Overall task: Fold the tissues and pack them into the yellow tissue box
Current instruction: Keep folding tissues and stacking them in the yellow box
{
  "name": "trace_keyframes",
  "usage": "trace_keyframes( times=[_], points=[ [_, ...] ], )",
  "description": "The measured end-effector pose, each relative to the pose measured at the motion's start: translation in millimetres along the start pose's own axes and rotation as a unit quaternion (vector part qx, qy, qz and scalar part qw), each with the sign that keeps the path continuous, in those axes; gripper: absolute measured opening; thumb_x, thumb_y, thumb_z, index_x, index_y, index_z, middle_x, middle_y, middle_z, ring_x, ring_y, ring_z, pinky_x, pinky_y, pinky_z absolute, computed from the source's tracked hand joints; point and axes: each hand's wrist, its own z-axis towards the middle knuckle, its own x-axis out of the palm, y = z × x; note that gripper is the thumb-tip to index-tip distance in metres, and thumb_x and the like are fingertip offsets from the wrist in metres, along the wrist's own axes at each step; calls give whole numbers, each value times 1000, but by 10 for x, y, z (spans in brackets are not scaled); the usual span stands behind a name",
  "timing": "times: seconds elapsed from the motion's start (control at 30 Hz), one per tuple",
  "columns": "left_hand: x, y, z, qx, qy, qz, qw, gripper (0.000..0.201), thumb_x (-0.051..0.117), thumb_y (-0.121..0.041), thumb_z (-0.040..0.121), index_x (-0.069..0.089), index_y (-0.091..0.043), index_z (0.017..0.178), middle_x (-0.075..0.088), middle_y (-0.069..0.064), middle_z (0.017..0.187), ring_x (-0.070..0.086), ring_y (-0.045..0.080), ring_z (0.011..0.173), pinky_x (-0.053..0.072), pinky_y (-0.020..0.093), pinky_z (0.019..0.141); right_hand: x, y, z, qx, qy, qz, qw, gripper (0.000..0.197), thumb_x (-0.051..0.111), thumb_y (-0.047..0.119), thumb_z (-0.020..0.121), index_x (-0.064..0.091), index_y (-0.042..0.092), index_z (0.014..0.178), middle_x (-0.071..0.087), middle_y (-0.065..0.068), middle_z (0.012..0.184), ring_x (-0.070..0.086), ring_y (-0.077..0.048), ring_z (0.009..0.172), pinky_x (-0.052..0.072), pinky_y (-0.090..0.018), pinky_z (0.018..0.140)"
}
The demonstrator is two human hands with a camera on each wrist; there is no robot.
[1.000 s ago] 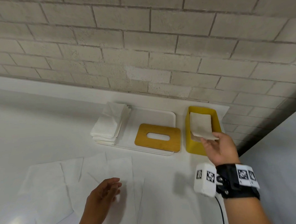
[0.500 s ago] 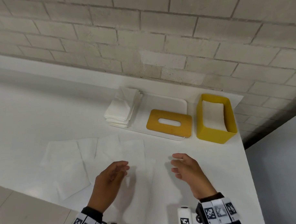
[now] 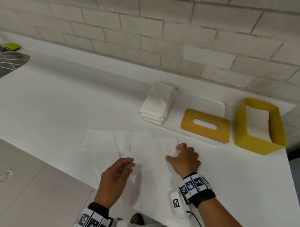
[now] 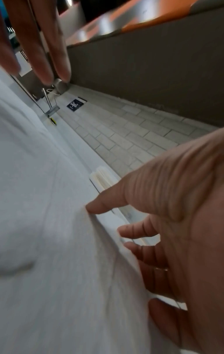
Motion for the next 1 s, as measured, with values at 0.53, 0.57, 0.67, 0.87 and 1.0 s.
trace_keyframes(
  times=[0.53,0.57,0.67,0.87,1.0],
  points=[
    [-93,-206,331,1,120,-118,986,56,68,-56,80,61,-35,132,73,-13,124,68,6,116,53,37,104,-567,168,-458,-166,25,459,873,44,75,12,90,61,40,121,71,-9,110,66,-17,104,49,-27,88],
    [-67,-250,351,-12,144,-144,979,67,68,-62,77,59,-33,136,71,-11,129,66,6,121,52,35,105,-605,251,-551,-190,44,465,863,48,72,10,92,58,40,126,73,-7,102,69,-14,96,50,-23,81],
    [-19,-351,382,-52,187,-214,957,69,69,-71,81,62,-16,122,70,4,128,64,21,124,50,43,109,-574,481,-717,-225,69,453,860,53,70,6,93,52,36,133,69,9,76,68,-5,78,50,-15,67],
    [-154,-352,356,-142,124,-322,928,34,53,-35,106,70,-14,127,74,8,125,68,26,121,43,52,115,-109,627,-645,-206,28,354,912,58,75,28,91,45,49,136,74,4,93,69,-15,99,54,-34,92],
    [-506,-71,345,-163,14,-315,935,32,49,-30,108,70,-12,124,77,7,117,71,26,114,53,48,102,205,587,-498,-168,38,217,961,52,68,40,94,44,33,140,68,5,112,66,-12,98,52,-26,85]
  ],
)
